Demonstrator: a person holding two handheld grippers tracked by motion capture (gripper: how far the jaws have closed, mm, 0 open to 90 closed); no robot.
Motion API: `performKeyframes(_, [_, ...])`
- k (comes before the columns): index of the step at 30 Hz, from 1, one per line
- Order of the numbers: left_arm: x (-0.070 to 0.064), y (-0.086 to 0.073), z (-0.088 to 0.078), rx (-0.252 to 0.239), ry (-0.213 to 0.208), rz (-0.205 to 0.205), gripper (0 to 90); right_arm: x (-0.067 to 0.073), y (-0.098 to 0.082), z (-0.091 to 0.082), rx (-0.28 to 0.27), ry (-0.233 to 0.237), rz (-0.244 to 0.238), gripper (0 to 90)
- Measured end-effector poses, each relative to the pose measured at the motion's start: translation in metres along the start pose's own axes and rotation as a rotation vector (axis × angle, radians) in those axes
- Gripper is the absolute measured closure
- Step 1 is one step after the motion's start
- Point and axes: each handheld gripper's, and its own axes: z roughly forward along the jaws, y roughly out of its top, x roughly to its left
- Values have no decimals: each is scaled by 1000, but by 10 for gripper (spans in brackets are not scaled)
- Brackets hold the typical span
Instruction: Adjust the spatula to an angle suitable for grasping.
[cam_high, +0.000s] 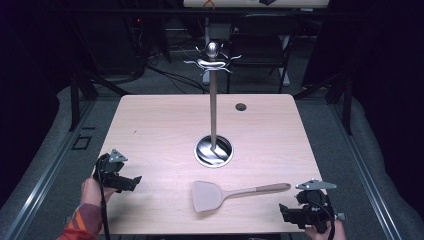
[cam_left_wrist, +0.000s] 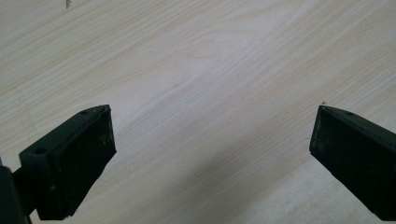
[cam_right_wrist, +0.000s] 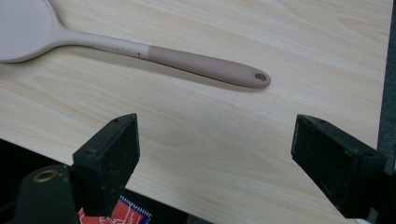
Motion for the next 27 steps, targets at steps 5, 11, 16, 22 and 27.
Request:
performKeyframes(5, [1, -1, 0, 11, -20, -6, 1, 1, 1, 1, 3, -1, -2, 147])
performKeyframes(11, [-4, 6, -4, 5, -44, -1, 1, 0, 0, 0, 8, -4, -5, 147])
performKeyframes(16, [-13, 14, -10, -15, -77, 1, 0, 2, 0, 1, 16, -7, -11, 147])
performKeyframes(22, [-29, 27, -11, 20, -136, 21, 0, 3, 0, 1, 19, -16, -7, 146])
performKeyframes(27, [-48, 43, -8, 48, -183, 72, 0, 3, 0, 2, 26, -15, -15, 146])
